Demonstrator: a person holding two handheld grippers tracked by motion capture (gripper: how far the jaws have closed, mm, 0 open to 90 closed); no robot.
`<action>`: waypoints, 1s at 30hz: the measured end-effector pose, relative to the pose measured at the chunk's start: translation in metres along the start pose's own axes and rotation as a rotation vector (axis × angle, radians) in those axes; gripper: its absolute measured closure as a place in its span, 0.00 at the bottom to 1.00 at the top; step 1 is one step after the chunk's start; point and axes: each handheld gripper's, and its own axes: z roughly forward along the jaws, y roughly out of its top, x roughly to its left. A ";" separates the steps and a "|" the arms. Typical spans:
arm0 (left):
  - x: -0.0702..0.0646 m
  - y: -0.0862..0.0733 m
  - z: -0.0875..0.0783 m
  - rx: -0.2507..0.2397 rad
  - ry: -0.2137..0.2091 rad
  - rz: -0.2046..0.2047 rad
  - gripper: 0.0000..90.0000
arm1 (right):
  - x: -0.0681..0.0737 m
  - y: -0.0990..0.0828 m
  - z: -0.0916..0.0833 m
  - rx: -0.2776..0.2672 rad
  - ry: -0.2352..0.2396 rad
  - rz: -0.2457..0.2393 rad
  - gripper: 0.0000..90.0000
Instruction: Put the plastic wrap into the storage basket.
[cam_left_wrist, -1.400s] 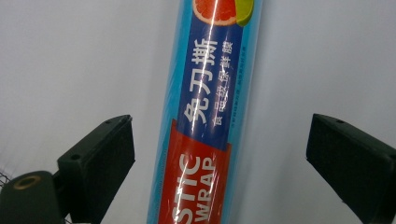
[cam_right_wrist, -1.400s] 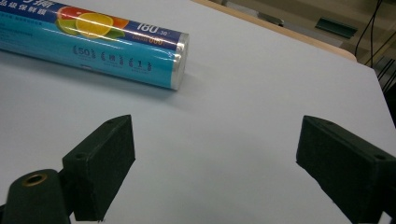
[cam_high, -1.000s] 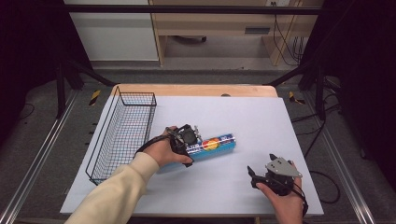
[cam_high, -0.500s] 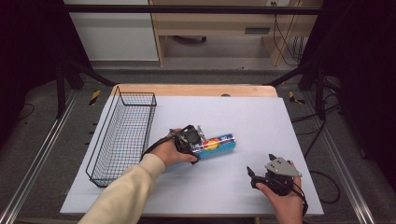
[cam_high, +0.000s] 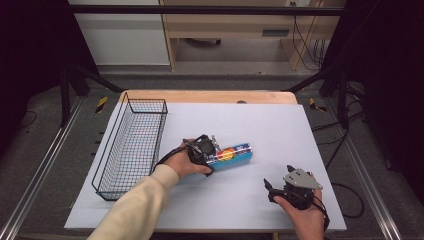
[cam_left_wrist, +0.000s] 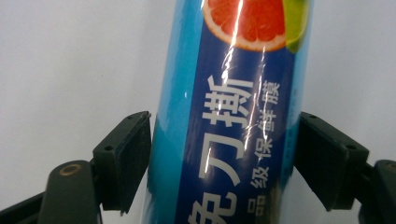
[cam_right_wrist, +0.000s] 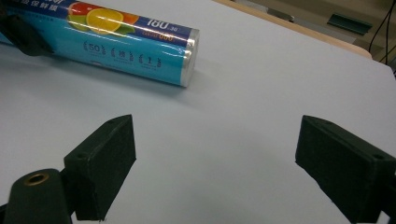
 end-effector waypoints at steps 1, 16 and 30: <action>0.001 0.000 0.001 0.006 -0.003 0.000 0.25 | 0.000 0.000 0.000 -0.001 0.001 -0.001 0.14; 0.005 0.002 0.009 0.014 -0.043 -0.021 0.30 | 0.000 0.000 0.000 -0.002 0.005 -0.001 0.14; -0.001 0.005 0.007 0.041 -0.009 0.016 0.32 | 0.000 0.000 -0.001 -0.005 0.006 0.000 0.15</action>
